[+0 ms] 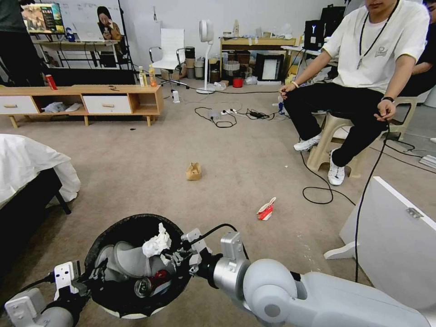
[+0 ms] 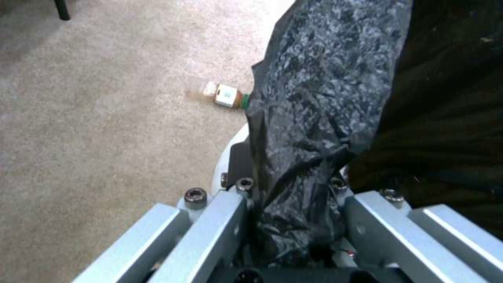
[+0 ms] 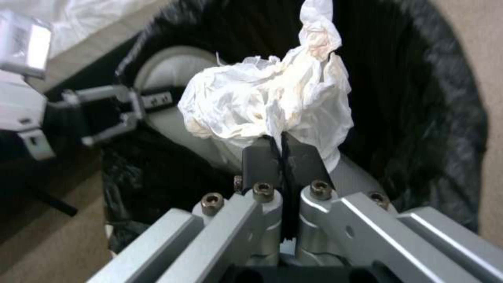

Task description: Pick up the trash bin and place the garbage on the floor into it.

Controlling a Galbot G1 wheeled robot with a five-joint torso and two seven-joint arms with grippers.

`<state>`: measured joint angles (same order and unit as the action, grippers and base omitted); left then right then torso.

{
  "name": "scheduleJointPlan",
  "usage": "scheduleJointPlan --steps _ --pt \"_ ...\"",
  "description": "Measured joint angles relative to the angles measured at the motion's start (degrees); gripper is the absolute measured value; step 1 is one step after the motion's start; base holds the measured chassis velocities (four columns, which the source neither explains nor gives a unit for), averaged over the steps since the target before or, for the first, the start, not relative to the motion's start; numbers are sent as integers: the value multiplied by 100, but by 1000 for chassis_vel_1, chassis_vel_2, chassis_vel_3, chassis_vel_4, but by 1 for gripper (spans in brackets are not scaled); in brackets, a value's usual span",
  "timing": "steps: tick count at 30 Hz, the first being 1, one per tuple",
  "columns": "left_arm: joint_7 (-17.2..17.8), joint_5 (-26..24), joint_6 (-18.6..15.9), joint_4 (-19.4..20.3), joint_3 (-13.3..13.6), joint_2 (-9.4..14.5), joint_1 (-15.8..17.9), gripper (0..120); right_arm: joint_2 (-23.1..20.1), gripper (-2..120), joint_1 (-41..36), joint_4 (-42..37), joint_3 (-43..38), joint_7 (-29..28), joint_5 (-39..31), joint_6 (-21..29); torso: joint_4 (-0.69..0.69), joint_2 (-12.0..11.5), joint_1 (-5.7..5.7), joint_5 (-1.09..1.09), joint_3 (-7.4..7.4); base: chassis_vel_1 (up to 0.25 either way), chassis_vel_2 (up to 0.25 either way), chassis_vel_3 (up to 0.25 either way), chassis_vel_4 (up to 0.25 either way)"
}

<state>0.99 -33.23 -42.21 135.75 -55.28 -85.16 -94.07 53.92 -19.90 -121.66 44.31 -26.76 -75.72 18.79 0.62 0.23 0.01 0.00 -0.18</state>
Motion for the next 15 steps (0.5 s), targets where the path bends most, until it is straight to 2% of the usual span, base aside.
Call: scheduleJointPlan --steps 15 --pt "-10 -23 3 8 -3 3 -7 7 406 1 56 791 208 -146 37 113 -1 0 0 0 0 0 0 0 0"
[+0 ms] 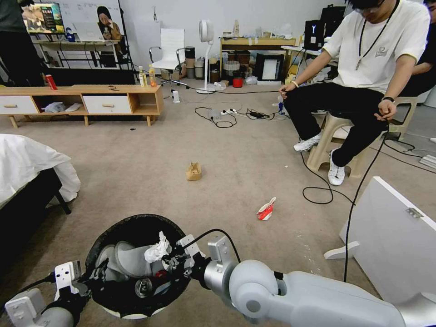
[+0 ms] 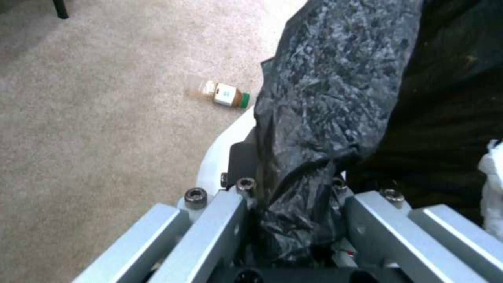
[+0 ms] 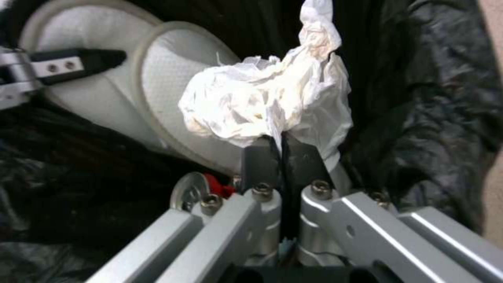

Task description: Pick up the trash bin and place the garbage on the floor into it.

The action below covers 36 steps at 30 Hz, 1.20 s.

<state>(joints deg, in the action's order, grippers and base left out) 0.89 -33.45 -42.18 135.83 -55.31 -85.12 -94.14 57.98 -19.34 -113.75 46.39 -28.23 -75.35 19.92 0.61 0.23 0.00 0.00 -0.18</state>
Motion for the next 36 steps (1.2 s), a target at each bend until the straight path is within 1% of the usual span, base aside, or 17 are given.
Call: scheduleJointPlan --steps 1,2,4,6,7,9,12,13,16,18,19,20,21,29,32,34,36 --pt "0 0 2 -20 2 2 15 7 31 7 0 76 0 -5 15 17 1 0 0 0 0 0 0 0 0" --pt "0 0 2 -20 2 2 15 7 31 7 0 76 0 -5 15 17 1 0 0 0 0 0 0 0 0" --pt "0 0 3 -57 18 4 35 7 83 19 0 133 -14 -21 23 17 0 0 0 0 0 0 0 0 0" --pt "-1 -1 3 -71 21 6 43 7 85 22 0 133 -27 -21 24 17 -1 0 0 0 0 0 0 0 0" --pt "-9 -4 4 -93 29 13 57 7 83 30 -2 116 -47 -20 24 17 1 0 0 0 0 0 0 0 0" --pt "-12 -6 4 -99 32 16 64 7 79 33 -4 103 -55 -20 24 17 1 0 0 0 0 0 0 0 0" --pt "-42 -16 4 -137 44 24 86 7 60 50 -28 33 -99 -16 14 17 1 0 0 0 0 0 0 0 0" --pt "-42 -16 4 -137 44 24 86 7 60 50 -28 33 -99 -16 14 17 1 0 0 0 0 0 0 0 0" --pt "-49 -30 4 -147 46 28 98 7 53 63 -35 -10 -102 -12 11 17 1 0 0 0 0 0 0 0 0" --pt "-50 -32 3 -148 47 28 98 7 53 65 -35 -16 -104 -12 11 17 1 0 0 0 0 0 0 0 0" --pt "-53 -36 3 -157 47 30 97 7 66 76 -37 -46 -118 -10 11 16 0 0 0 0 0 0 0 0 0" --pt "-53 -36 3 -157 47 30 97 7 66 76 -37 -46 -118 -10 11 16 0 0 0 0 0 0 0 0 0" --pt "-55 -37 3 -161 48 31 98 7 68 85 -43 -112 -152 -10 11 7 0 0 0 0 0 0 0 0 0" --pt "9 -6 14 -193 -11 30 101 5 -124 84 -117 -604 -569 -89 107 -39 -1 0 0 -2 0 0 0 0 0" --pt "1 -11 11 -197 -33 32 96 5 -296 90 -206 -911 -1022 -2 258 -170 2 0 0 2 0 0 0 0 0" --pt "6 -2 14 -198 -67 41 79 5 -493 98 -388 -1198 -1690 174 392 -378 0 0 0 -2 1 0 0 0 0" --pt "6 -2 14 -198 -68 41 78 5 -518 99 -415 -1219 -1772 206 419 -413 0 0 0 -2 1 0 0 0 0"
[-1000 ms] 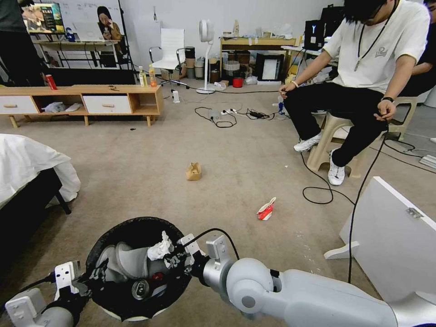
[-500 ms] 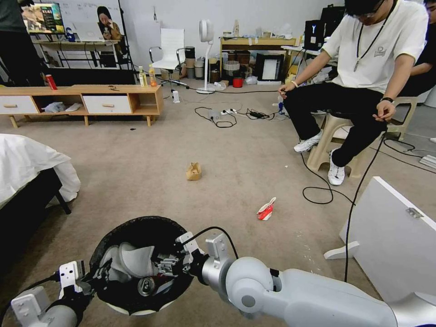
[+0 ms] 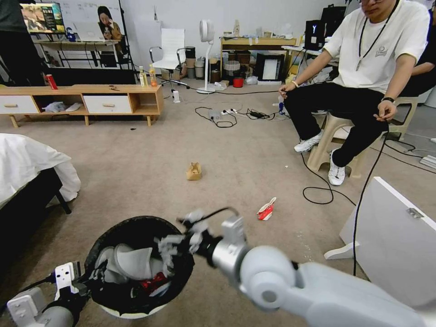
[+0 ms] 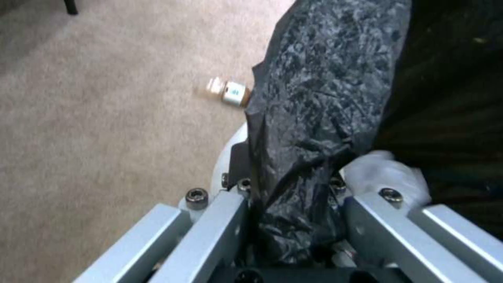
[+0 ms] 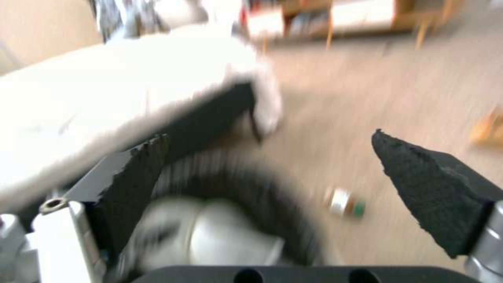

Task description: Pick up the trash bin and place the garbage on the floor into it.

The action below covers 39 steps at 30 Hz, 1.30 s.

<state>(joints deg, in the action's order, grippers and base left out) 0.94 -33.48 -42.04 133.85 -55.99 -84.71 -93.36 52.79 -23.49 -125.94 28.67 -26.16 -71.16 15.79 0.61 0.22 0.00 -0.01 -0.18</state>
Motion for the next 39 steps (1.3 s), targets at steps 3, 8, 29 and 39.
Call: scheduleJointPlan --steps 3,8,29,39 --pt "2 10 -1 5 -36 -1 -16 5 -210 100 -326 -134 -794 358 274 -414 2 0 0 -1 0 0 0 0 0" --pt "2 44 -1 26 -69 7 -66 5 -352 100 -776 -301 -1792 804 371 -942 2 0 0 0 0 0 0 0 0" --pt "-7 261 29 226 -472 -150 -333 5 -413 100 -2367 -193 -4224 1182 1790 -2614 2 1 0 1 0 0 0 0 0" --pt "-84 486 114 262 -495 -314 -426 5 -44 100 -4153 -118 -6102 932 3727 -2896 1 0 0 0 0 0 0 0 0"
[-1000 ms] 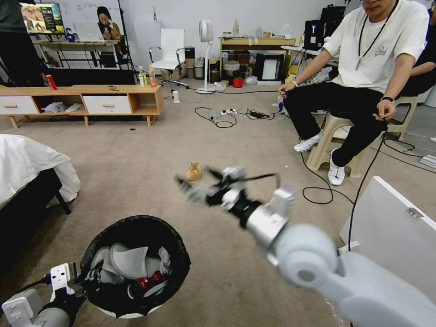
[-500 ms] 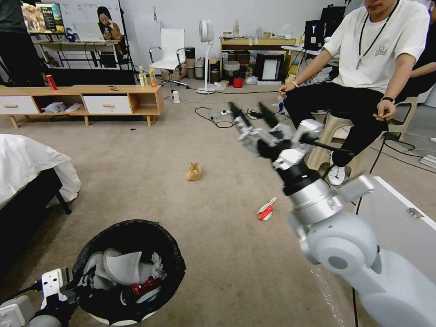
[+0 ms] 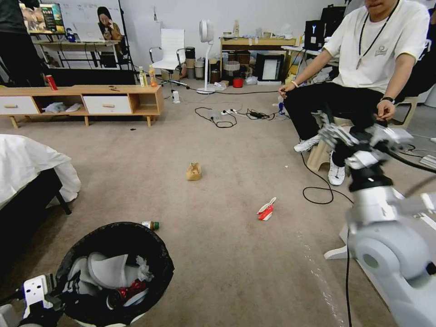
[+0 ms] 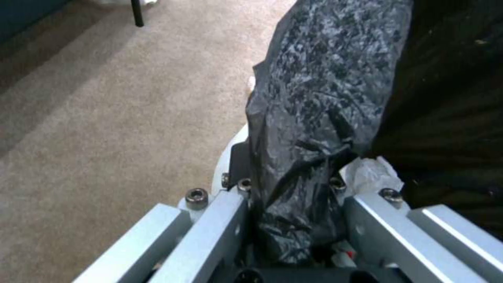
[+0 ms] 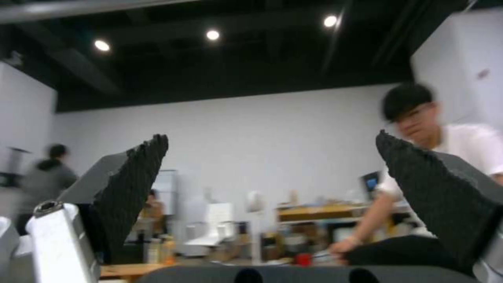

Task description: Pick up the trash bin and place the garbage on the floor into it.

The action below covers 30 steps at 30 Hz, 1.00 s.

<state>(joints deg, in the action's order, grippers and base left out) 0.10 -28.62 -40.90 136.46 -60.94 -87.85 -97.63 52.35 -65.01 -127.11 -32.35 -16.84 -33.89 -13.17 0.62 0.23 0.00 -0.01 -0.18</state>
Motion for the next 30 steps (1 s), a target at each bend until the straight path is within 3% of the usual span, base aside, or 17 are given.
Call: scheduleJointPlan --steps 11,23,30 --pt "-84 69 35 -19 95 -40 -85 5 637 100 -1457 -119 -550 -62 1123 -550 -1 0 0 2 0 0 0 0 0" --pt "-180 104 46 -17 144 -22 -154 5 1375 100 -2043 64 -222 -141 2224 -722 0 0 0 2 -1 0 0 0 0" --pt "-190 110 49 -9 165 -34 -122 5 1687 100 -2144 150 -53 -251 2498 -734 0 0 0 2 -1 0 0 0 0"
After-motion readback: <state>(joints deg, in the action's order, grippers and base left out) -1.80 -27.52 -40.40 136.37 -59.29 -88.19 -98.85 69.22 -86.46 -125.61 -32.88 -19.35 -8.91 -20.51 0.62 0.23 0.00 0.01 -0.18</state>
